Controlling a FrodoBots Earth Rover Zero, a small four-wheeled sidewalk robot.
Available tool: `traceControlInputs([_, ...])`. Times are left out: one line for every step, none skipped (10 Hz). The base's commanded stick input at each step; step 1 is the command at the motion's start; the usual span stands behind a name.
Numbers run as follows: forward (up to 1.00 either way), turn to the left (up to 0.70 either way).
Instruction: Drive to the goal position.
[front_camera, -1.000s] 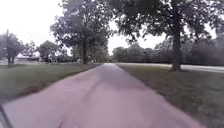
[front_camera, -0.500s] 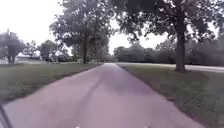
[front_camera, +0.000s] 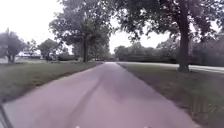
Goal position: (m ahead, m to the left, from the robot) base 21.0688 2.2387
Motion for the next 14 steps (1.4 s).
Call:
traceControlInputs([0.70,0.01])
traceControlInputs([0.70,-0.01])
traceControlInputs([0.70,-0.03])
traceControlInputs([0.70,-0.07])
traceControlInputs([0.70,-0.11])
traceControlInputs([0.70,-0.12])
traceControlInputs([0.70,-0.12])
traceControlInputs([0.70,-0.12])
traceControlInputs([0.70,-0.04])
traceControlInputs([0.70,0.00])
traceControlInputs([0.70,0.00])
traceControlInputs([0.70,0.00])
traceControlInputs([0.70,0.00])
traceControlInputs([0.70,0.00])
